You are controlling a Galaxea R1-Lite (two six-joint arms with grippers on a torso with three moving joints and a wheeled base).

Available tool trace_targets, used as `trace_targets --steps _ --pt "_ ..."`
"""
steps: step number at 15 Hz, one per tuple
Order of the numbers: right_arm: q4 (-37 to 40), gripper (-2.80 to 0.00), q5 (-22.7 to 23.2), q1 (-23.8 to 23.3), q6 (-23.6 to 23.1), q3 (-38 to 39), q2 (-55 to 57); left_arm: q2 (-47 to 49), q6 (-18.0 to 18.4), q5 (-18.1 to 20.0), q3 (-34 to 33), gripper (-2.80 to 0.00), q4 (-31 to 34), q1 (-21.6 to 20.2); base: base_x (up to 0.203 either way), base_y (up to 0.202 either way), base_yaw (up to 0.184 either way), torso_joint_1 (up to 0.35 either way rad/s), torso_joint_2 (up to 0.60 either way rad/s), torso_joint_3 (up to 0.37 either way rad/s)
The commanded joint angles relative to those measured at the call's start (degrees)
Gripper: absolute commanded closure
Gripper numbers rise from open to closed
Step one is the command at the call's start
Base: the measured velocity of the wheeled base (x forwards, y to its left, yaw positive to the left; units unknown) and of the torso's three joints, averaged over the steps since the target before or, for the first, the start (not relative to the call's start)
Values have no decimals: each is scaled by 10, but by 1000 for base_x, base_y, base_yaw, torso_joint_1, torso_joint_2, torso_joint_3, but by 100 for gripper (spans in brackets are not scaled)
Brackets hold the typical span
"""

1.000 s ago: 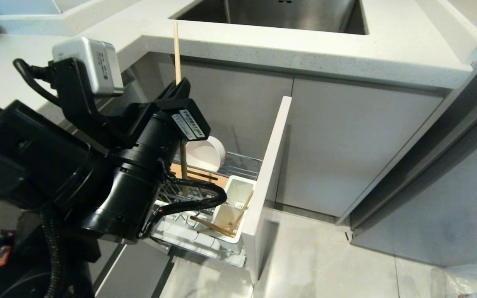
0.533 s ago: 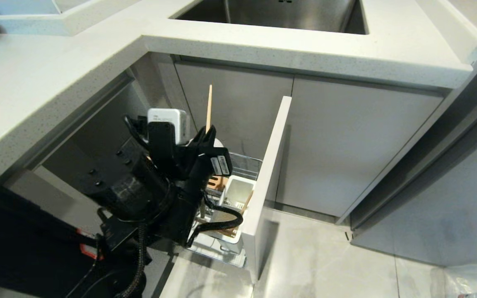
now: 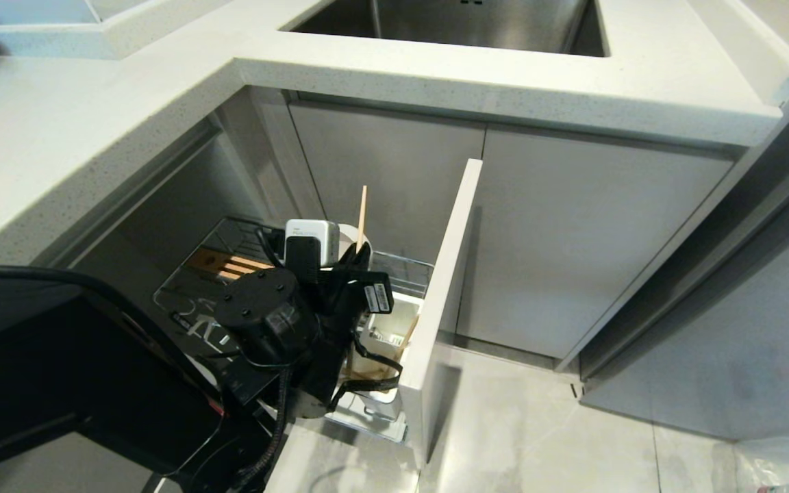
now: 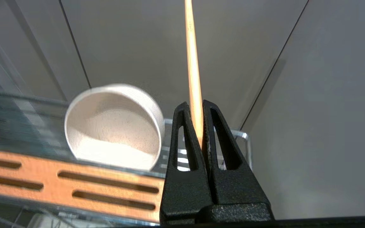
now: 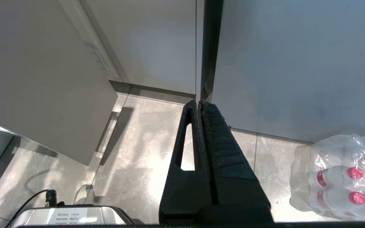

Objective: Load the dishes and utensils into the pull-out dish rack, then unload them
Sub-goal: Pick up the chopsticks and place it in the cupboard

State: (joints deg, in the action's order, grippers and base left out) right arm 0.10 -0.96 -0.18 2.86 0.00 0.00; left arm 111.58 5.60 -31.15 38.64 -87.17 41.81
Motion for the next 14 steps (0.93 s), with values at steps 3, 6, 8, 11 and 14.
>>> trace_targets --steps 3,6,8,11,14 --pt "0 0 0 0 0 1 0 -89 8 2 7 0 62 1 0 0 0 0 0 0" --pt "0 0 0 0 0 1 0 -214 15 -20 32 0 317 1 0 0 0 0 0 0" --pt "0 0 0 0 0 1 0 -282 14 -29 51 0 500 0 0 0 0 0 0 0" --pt "0 0 0 0 0 1 0 -341 -1 -34 94 0 756 -1 0 0 0 0 0 0" --pt "0 0 0 0 0 1 0 -363 -91 -18 184 0 978 3 0 0 0 0 0 0"
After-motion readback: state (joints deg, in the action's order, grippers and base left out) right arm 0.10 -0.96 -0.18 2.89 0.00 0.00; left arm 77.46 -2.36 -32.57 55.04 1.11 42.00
